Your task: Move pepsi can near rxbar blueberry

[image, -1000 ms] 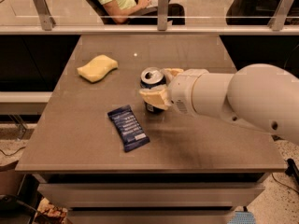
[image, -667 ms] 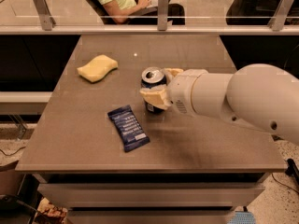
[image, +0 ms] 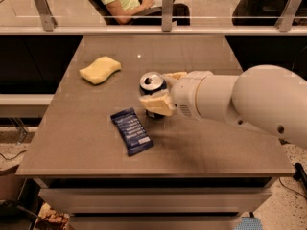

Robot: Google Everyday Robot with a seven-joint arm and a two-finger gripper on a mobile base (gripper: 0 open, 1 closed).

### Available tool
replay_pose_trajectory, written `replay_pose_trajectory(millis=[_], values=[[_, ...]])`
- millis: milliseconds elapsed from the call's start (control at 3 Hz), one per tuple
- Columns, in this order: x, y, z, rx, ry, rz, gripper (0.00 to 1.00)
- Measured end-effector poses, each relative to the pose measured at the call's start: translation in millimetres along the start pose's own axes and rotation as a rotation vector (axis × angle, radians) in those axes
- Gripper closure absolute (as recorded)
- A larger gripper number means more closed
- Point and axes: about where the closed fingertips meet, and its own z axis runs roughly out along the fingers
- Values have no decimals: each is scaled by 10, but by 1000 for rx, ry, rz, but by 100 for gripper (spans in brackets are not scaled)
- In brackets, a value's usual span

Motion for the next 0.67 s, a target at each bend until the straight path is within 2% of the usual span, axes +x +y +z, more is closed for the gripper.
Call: replay_pose_trajectory(millis=[333,667], values=[[-21,12,-4,1,0,-5,0],[-21,13,-5,1,0,-5,0]])
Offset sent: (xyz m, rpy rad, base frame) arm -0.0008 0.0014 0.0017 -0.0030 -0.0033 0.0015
